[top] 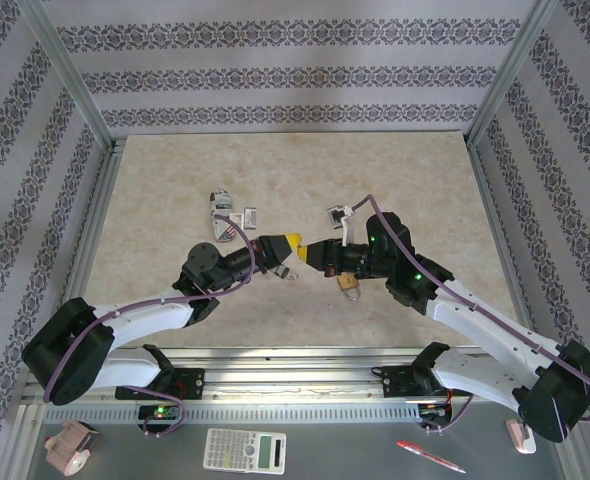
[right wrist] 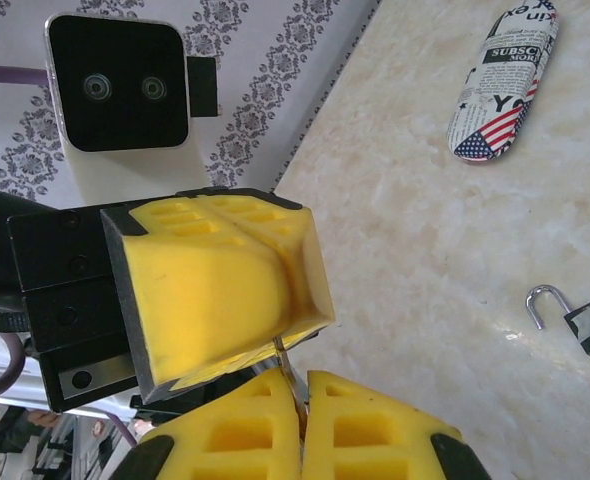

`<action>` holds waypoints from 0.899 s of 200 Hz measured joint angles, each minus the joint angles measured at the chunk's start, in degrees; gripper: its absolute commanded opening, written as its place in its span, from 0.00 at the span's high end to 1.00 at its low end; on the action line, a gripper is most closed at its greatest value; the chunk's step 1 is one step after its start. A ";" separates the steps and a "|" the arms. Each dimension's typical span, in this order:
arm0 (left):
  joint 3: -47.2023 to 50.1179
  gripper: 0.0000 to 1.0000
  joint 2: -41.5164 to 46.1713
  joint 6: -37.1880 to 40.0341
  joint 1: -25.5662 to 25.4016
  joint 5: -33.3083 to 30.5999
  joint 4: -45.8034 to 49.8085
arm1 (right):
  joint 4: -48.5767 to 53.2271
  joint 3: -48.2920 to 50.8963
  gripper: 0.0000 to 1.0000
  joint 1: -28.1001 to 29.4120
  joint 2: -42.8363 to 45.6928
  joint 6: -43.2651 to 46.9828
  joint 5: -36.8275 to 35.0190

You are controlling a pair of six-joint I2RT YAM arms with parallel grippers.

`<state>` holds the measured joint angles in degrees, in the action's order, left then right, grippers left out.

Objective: Unlock with the key

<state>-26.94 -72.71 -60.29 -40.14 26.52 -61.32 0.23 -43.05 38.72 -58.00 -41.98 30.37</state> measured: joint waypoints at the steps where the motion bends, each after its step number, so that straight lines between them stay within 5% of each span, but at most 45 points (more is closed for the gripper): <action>1: 0.07 1.00 0.00 -0.02 0.00 -0.02 -0.13 | 0.00 0.00 1.00 0.00 0.00 0.00 0.02; 14: 0.59 0.95 -0.02 -0.37 0.00 0.00 -1.11 | 0.02 0.00 1.00 0.00 0.00 0.02 0.39; 28: 1.14 0.58 -0.09 -0.59 -0.04 -0.02 -1.99 | 0.50 -0.07 1.00 0.02 0.00 0.13 0.59; 39: 2.03 0.39 -0.09 -0.81 -0.04 -0.46 -2.16 | 2.03 -0.44 1.00 -0.28 0.04 0.48 0.02; 63: 3.96 0.21 2.82 -1.29 0.35 -2.93 3.54 | 8.17 -2.27 1.00 -1.14 0.46 2.54 -2.19; 111: -4.09 0.17 20.26 2.67 3.65 -9.86 38.21 | 27.12 -6.62 1.00 -2.75 3.02 9.18 -10.36; 141: -13.40 0.17 20.20 6.91 3.89 -11.26 55.25 | 39.45 -9.09 1.00 -5.49 0.11 12.13 -20.83; 180: -14.10 0.17 17.07 10.12 3.89 -11.39 67.01 | 46.34 -9.27 1.00 -7.69 -10.25 12.83 -32.98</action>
<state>-41.04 -55.64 -50.17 -36.25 15.14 5.69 46.57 -52.31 31.03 -68.25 -29.15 -2.61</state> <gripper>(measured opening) 0.832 0.061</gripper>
